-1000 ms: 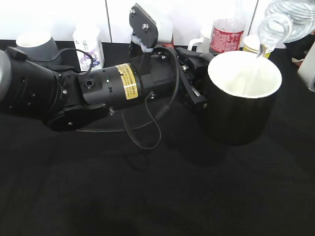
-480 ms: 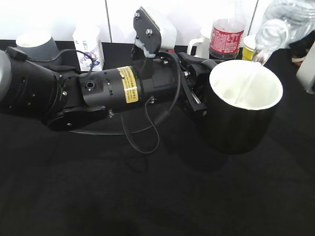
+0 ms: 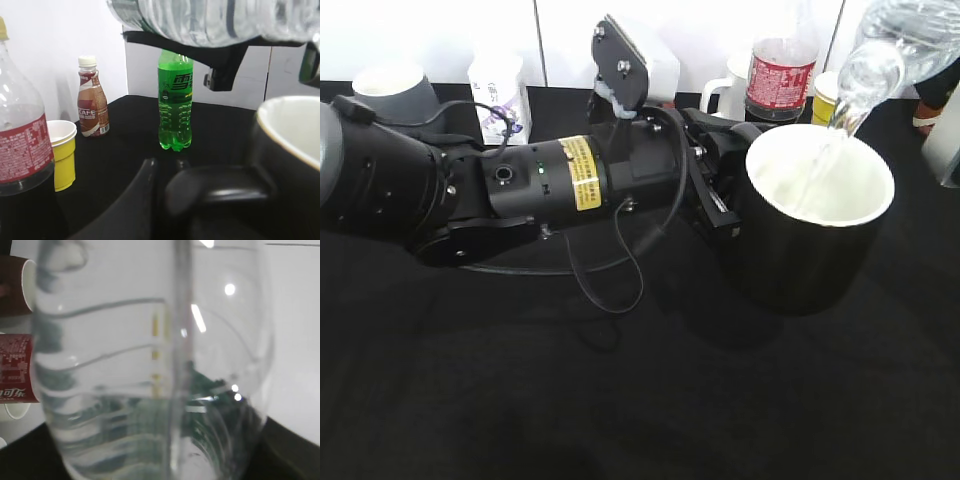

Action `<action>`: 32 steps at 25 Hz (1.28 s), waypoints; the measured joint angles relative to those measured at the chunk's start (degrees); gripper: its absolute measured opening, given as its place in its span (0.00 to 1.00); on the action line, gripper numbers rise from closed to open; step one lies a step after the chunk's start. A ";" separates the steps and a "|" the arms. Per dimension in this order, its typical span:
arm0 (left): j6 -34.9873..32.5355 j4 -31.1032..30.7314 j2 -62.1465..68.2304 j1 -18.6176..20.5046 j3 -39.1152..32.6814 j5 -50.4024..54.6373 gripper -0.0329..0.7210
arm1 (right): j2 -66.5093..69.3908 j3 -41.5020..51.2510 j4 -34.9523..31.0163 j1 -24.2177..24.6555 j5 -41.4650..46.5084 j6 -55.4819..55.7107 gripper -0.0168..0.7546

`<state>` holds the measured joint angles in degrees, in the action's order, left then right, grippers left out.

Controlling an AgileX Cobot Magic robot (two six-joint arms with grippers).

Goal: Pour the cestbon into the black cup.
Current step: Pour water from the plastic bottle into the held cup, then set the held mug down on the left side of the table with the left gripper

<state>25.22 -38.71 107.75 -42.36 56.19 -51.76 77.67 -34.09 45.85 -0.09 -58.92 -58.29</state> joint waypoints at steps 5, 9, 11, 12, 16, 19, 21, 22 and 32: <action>1.90 -0.10 0.00 0.00 0.00 0.22 0.14 | 0.00 0.00 -1.52 0.00 -0.11 -2.48 0.67; 2.53 -0.24 0.00 0.00 0.00 0.28 0.14 | -0.01 0.00 -1.80 0.00 -0.46 -3.47 0.67; 3.22 -0.29 0.00 0.00 0.00 0.28 0.14 | -0.01 0.00 -1.85 0.00 -0.46 -3.98 0.67; 3.35 -0.29 0.00 0.00 0.00 0.33 0.14 | -0.01 0.00 -1.92 0.00 -0.46 -4.01 0.67; 3.41 -0.43 0.00 0.00 0.00 0.50 0.14 | -0.06 0.00 -2.03 0.00 -0.62 -3.49 0.67; 3.41 -0.21 0.19 0.00 0.00 0.63 0.14 | -0.06 -0.06 -0.86 0.00 -0.69 11.61 0.67; 3.41 0.08 0.39 0.31 0.00 0.69 0.14 | -0.06 -0.06 0.46 0.00 -0.76 30.67 0.67; 3.41 0.46 0.39 0.50 0.00 0.69 0.14 | -0.06 -0.06 0.50 0.00 -0.76 41.55 0.67; 3.41 1.76 -4.01 9.04 -2.59 -1.11 0.14 | -0.06 -0.06 0.66 0.00 3.63 98.36 0.67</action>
<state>28.63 -36.95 103.74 -33.33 53.60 -52.87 77.61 -34.15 46.51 -0.09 -55.29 40.07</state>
